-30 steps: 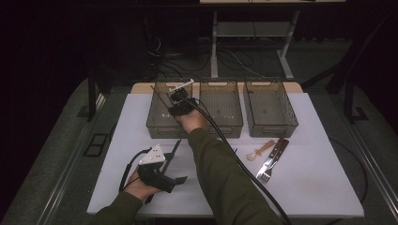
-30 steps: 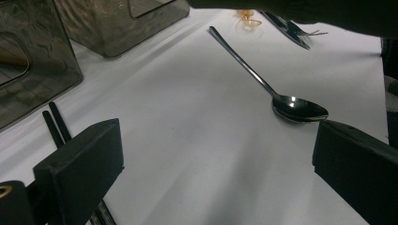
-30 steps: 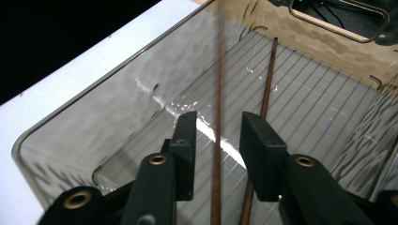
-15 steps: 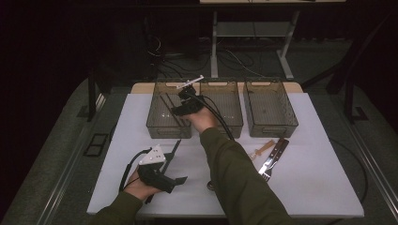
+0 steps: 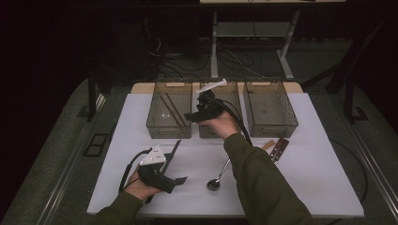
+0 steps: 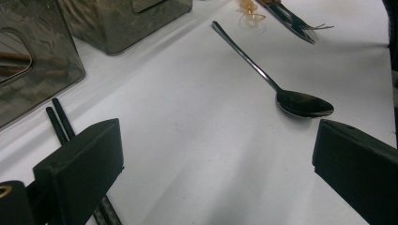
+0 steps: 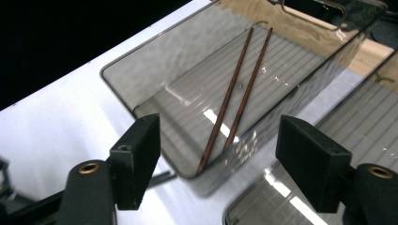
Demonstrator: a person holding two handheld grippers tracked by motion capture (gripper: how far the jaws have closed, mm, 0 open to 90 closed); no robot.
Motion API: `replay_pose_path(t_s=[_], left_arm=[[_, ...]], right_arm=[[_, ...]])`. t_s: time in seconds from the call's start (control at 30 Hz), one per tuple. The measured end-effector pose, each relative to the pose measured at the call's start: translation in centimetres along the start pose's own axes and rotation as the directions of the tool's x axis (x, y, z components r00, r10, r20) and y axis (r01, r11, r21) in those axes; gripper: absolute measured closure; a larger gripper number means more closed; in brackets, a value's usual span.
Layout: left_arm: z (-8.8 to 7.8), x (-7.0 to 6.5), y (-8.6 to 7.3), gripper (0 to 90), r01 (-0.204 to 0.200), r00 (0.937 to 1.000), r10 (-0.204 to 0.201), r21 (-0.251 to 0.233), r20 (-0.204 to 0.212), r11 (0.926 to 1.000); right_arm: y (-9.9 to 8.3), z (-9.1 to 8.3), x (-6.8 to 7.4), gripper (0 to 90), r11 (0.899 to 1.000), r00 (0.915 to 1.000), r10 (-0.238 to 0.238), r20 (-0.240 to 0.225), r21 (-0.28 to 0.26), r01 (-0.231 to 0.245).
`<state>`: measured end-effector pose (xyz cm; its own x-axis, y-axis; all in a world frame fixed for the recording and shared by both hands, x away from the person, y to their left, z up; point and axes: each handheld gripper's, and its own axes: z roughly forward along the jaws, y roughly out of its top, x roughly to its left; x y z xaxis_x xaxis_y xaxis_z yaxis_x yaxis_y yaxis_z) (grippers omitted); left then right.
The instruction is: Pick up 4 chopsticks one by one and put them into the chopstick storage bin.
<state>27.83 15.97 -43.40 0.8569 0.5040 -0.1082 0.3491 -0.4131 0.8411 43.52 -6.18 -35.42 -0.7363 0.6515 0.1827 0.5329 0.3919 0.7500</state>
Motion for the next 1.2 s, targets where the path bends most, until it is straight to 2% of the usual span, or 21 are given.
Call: replay_pose_path(t_s=[0.17,0.27,0.43,0.47,0.63,0.73,1.03,1.2], left_arm=[[0.0,0.0,0.0,0.9,-0.001,1.0000,0.001,0.002,-0.003,1.0000],[0.0,0.1,0.0,0.9,0.001,1.0000,-0.001,0.006,-0.007,1.0000],[0.0,0.1,-0.1,0.5,0.015,0.9999,-0.015,0.004,-0.009,0.9999],[0.0,0.1,-0.1,0.4,0.023,0.9997,-0.023,0.002,-0.011,0.9997],[0.0,0.1,-0.1,0.1,0.018,0.9998,-0.018,0.009,-0.010,0.9998],[0.0,0.2,-0.1,0.0,0.014,0.9998,-0.014,0.017,-0.015,0.9998],[0.0,0.2,-0.2,0.0,0.017,0.9996,-0.016,0.022,-0.024,0.9996],[0.0,0.3,-0.2,0.0,0.028,0.9991,-0.027,0.022,-0.033,0.9994]], right_arm=[[-1.3,-1.2,-0.5,22.8,1.000,1.0000,-0.004,0.000,0.021,0.004],[-2.0,-2.1,-0.6,19.1,1.000,0.9999,-0.010,-0.009,0.011,0.010],[-3.7,-4.0,-0.8,16.6,0.999,0.9988,-0.049,0.007,-0.003,0.049],[-4.1,-4.3,-1.0,12.9,0.998,0.9985,-0.054,0.011,-0.012,0.054],[-6.4,-6.0,-2.1,10.4,0.999,0.9991,-0.037,0.023,-0.030,0.038],[-7.8,-6.8,-2.6,3.0,0.999,0.9981,-0.041,0.047,-0.025,0.043],[-11.9,-9.8,-3.7,3.1,0.998,0.9983,0.001,0.058,-0.062,0.003],[-14.4,-11.1,-4.1,3.2,0.998,0.9981,0.017,0.058,-0.065,-0.013]])
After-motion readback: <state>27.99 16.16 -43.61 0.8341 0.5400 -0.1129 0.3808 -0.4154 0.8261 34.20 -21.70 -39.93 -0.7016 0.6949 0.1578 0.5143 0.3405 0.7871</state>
